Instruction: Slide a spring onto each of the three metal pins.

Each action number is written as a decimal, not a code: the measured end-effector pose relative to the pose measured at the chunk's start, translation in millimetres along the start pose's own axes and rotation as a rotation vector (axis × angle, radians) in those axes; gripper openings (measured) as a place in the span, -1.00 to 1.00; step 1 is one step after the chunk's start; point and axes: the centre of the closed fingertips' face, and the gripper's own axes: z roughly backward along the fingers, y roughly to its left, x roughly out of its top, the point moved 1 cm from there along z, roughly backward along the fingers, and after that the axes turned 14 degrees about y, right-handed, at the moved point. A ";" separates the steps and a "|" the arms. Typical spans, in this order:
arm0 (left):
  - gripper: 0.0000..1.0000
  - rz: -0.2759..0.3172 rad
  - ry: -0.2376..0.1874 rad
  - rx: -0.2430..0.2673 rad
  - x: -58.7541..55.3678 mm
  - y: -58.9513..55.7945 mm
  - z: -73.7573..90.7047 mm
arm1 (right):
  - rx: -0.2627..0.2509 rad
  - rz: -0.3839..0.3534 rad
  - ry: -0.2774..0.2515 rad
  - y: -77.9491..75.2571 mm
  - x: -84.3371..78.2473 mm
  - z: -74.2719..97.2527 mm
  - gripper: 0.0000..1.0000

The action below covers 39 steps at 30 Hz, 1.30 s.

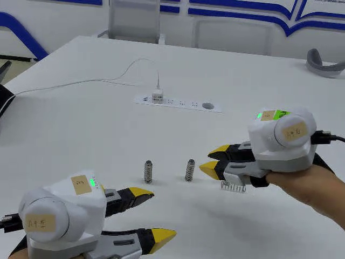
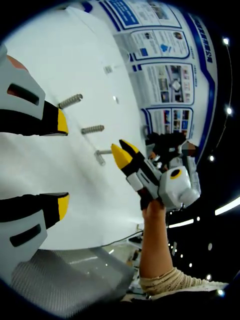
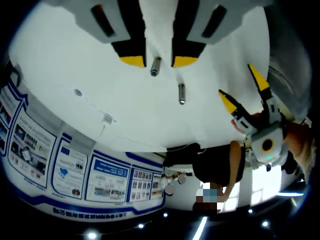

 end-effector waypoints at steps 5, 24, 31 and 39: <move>-0.07 0.001 -0.003 0.000 0.8 0.9 -0.3 | -0.008 -0.007 -0.006 1.2 -6.9 8.3 -0.58; -0.07 -0.004 -0.007 -0.003 3.0 2.9 -0.4 | -0.055 -0.074 0.032 -13.8 -50.1 24.0 -0.57; -0.08 -0.006 -0.003 -0.003 2.8 2.9 0.0 | -0.057 -0.087 0.056 -28.9 -67.5 19.1 -0.57; -0.08 -0.004 0.000 -0.005 2.6 2.0 -1.0 | -0.028 -0.098 0.100 -39.4 -85.9 2.5 -0.57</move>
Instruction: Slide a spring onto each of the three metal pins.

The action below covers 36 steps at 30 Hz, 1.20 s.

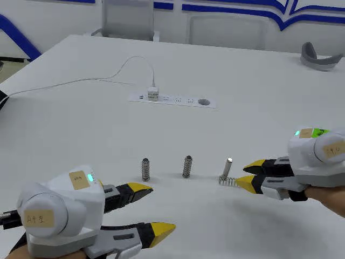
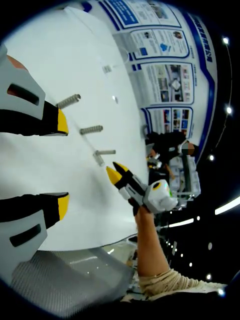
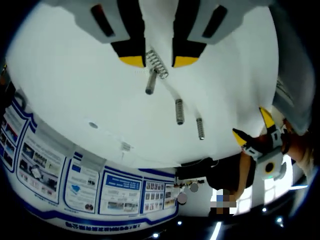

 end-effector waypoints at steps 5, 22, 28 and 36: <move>-0.09 0.003 0.002 0.002 -0.2 0.8 0.0 | 0.018 -0.011 0.028 -6.2 -8.0 -11.2 -0.57; -0.12 0.010 0.013 0.004 -3.2 0.0 -0.4 | 0.088 0.026 0.100 -3.2 -18.0 -28.7 -0.63; -0.12 0.012 0.016 0.007 -4.1 0.3 -0.2 | 0.113 0.039 0.113 4.2 -20.5 -30.8 -0.69; -0.12 0.010 0.016 0.006 -3.7 -0.3 -1.4 | 0.128 0.027 0.116 7.2 -21.3 -30.2 -0.75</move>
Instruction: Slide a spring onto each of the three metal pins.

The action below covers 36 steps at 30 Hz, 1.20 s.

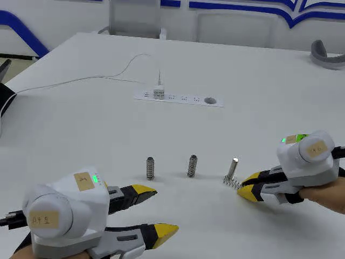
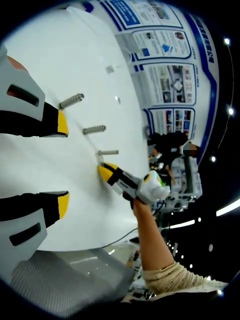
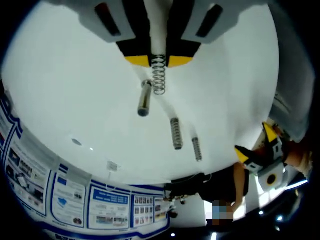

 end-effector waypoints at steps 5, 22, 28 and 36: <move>-0.13 -0.003 0.001 0.002 -0.2 1.0 -0.2 | 0.003 -0.006 0.008 0.9 -0.1 -0.3 -0.76; -0.16 -0.058 0.001 -0.016 11.9 -0.6 -10.7 | 0.046 0.148 -0.009 45.7 23.1 27.4 -0.77; -0.17 -0.086 0.006 -0.029 15.7 -3.0 -14.9 | 0.070 0.219 -0.014 66.2 35.7 37.4 -0.77; -0.21 -0.115 0.004 -0.044 22.5 -7.0 -17.0 | 0.108 0.321 -0.018 94.4 51.8 46.1 -0.77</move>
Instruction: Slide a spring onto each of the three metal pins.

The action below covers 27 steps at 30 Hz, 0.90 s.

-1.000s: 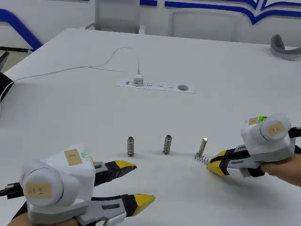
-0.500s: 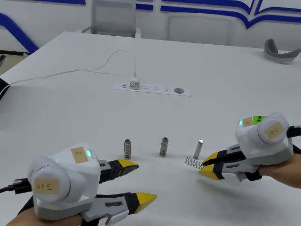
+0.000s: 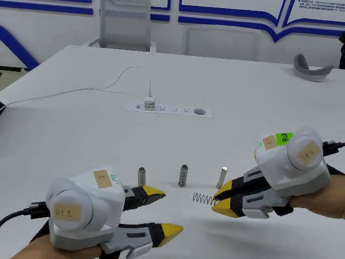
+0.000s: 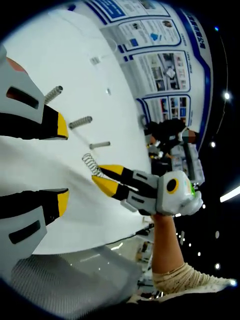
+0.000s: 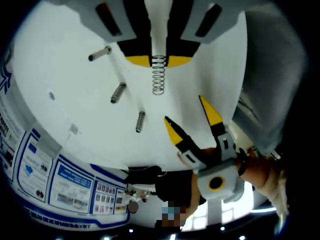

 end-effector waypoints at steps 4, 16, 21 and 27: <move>-0.23 -0.013 -0.003 -0.006 3.1 -2.5 0.0 | 0.014 0.044 -0.003 9.5 10.5 2.4 -0.77; -0.38 -0.054 -0.015 -0.028 11.4 -12.5 1.8 | 0.053 0.156 0.022 30.2 25.1 4.3 -0.77; -0.48 -0.085 -0.007 -0.042 11.1 -19.8 0.6 | 0.071 0.186 0.039 35.4 25.4 3.7 -0.77; -0.64 -0.115 0.002 -0.051 10.4 -24.7 -1.5 | 0.091 0.220 0.054 42.0 25.4 4.0 -0.77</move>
